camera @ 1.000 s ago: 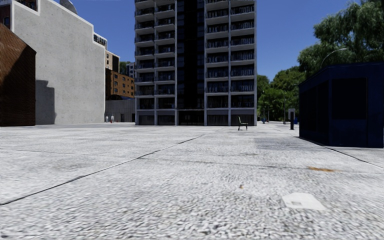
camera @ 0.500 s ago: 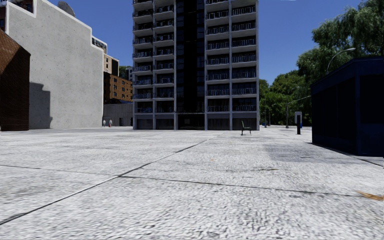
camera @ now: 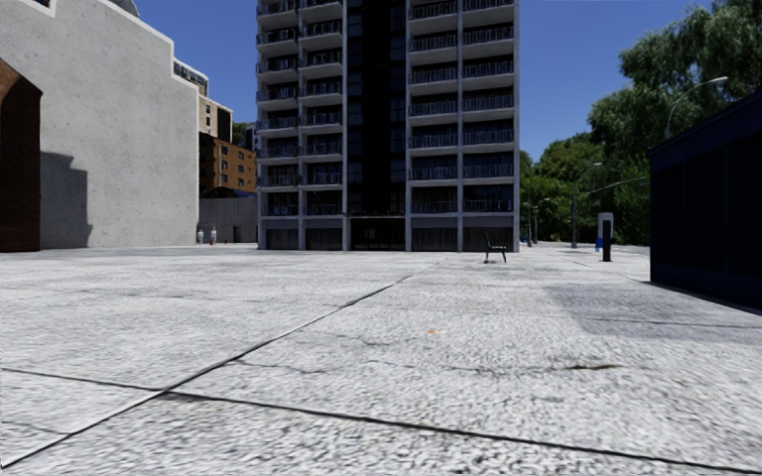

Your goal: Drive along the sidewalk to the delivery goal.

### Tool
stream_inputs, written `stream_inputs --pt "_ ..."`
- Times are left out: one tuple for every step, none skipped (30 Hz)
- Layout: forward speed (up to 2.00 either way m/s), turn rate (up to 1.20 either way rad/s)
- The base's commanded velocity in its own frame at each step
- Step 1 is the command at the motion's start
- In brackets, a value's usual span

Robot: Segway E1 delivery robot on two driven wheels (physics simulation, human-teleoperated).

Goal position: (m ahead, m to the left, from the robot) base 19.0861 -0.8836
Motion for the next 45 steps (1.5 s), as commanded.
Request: stream_inputs --pt "2.0 0.0" --pt "2.0 0.0" --pt "2.0 0.0" --pt "2.0 0.0" --pt "2.0 0.0" --pt "2.0 0.0" --pt "2.0 0.0" --pt "2.0 0.0" --pt "2.0 0.0" --pt "2.0 0.0" --pt "2.0 0.0" --pt "2.0 0.0" --pt "2.0 0.0" --pt "2.0 0.0" --pt "2.0 0.0" --pt "2.0 0.0" --pt "2.0 0.0" --pt "2.0 0.0" --pt "2.0 0.0" --pt "2.0 0.0" --pt "2.0 0.0" --pt "2.0 0.0" --pt "2.0 0.0" --pt "2.0 0.0" --pt "2.0 0.0" --pt "2.0 0.0" --pt "2.0 0.0" --pt "2.0 0.0" --pt "2.0 0.0" --pt "2.0 0.0" --pt "2.0 0.0" --pt "2.0 0.0" --pt "2.0 0.0" --pt "2.0 0.0" --pt "2.0 0.0" --pt "2.0 0.0" --pt "2.0 0.0" --pt "2.0 0.0" --pt "2.0 0.0" --pt "2.0 0.0" --pt "2.0 0.0" --pt "2.0 0.0" --pt "2.0 0.0" --pt "2.0 0.0" --pt "2.0 0.0"
